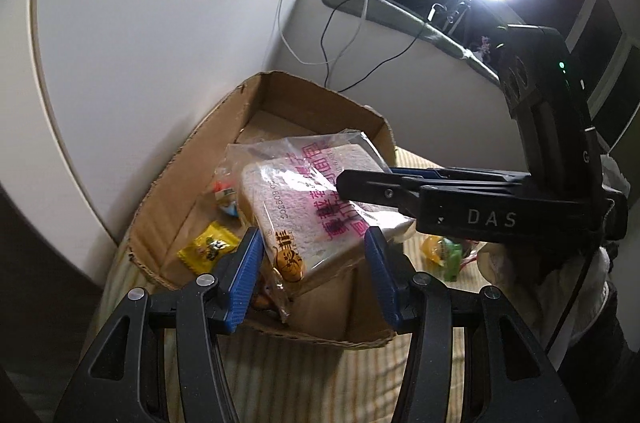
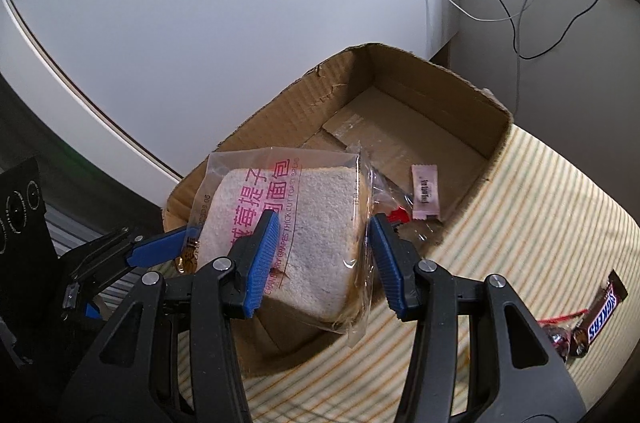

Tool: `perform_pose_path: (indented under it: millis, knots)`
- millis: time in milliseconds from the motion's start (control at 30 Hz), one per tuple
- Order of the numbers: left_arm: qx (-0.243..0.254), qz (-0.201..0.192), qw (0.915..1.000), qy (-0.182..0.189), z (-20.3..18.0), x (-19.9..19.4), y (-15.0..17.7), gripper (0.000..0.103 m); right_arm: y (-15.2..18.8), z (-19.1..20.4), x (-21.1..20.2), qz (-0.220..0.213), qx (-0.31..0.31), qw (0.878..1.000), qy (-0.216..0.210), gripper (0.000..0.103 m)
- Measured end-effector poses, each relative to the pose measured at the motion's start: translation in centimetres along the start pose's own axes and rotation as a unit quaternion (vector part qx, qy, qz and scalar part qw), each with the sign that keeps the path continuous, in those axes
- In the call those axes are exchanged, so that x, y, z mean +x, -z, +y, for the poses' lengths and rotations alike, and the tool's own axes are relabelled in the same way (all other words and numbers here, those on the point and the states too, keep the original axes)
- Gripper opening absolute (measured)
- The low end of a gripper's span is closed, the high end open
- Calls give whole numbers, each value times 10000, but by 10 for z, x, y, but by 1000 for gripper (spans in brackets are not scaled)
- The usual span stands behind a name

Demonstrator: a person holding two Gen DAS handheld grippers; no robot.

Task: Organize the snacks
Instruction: 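Carry the bread loaf into the box and open the right tool, then move both open tools back toward the remaining snacks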

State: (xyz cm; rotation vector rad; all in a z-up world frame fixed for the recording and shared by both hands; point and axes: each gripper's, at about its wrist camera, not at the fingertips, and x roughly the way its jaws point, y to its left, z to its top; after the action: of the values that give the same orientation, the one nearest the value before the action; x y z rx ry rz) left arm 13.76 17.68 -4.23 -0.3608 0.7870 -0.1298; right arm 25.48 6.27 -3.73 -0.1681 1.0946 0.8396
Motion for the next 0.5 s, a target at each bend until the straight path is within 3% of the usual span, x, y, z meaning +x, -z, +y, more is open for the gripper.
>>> perform_pose_path:
  millis: [300,500]
  knots:
    - [16,-57,9998,-177,5,-1,-3,49,-7,8,18,89,-135,9998,82,49]
    - [79,-145,9996,-242,-1,-8,-2,48,-6,6,5,-45,-163,9998,87,49]
